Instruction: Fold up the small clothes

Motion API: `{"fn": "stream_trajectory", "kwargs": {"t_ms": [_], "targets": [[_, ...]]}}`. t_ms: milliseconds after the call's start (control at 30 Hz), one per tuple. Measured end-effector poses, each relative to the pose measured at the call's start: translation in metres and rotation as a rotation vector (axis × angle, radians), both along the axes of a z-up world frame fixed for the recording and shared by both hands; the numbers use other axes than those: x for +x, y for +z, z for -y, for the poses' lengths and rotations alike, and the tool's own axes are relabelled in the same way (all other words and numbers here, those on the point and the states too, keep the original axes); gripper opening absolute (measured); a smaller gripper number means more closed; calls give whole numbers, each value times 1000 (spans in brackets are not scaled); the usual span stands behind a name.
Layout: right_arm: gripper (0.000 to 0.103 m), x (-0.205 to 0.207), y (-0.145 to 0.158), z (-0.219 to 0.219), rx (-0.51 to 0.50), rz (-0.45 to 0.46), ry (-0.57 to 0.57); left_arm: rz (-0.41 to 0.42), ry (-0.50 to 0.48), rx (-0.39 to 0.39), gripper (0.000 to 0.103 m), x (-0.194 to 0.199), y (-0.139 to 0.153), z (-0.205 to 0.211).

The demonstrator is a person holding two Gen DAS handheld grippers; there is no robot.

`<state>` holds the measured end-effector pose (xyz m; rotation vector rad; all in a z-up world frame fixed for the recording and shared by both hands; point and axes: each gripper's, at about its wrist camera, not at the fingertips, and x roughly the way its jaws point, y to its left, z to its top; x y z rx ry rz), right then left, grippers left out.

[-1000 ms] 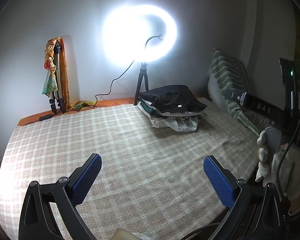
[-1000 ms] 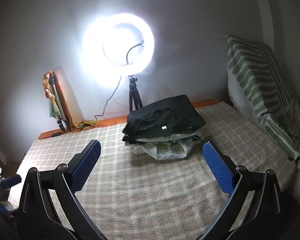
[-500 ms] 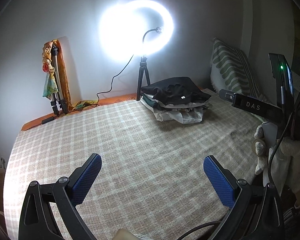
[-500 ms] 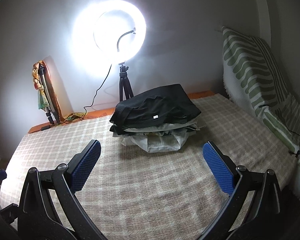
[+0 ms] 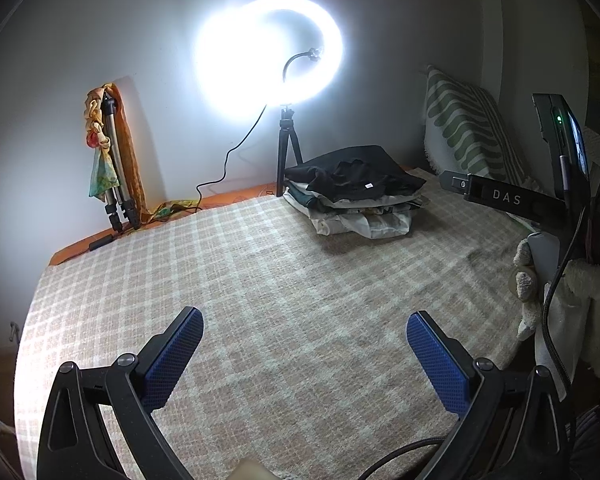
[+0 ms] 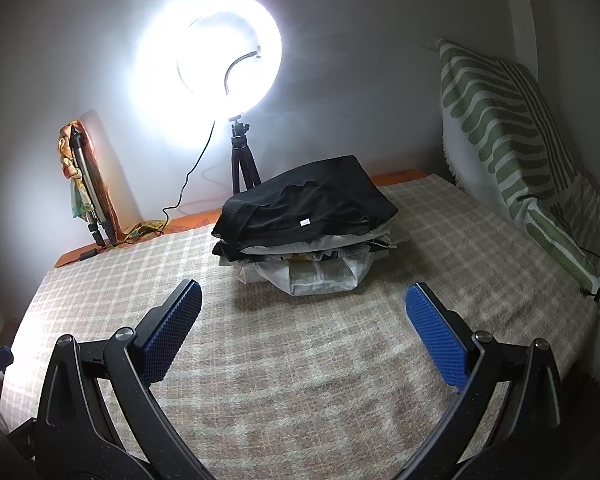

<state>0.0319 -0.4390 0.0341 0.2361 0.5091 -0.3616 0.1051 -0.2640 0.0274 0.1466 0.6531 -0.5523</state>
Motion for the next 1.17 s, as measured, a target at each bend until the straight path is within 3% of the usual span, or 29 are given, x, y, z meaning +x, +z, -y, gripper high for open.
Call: {"fn": "stream_trajectory", "kwargs": {"t_ms": [1167], "targets": [[103,0,-8,-3,23,-26,24,-13,-19,1,102,0,-5,4]]}}
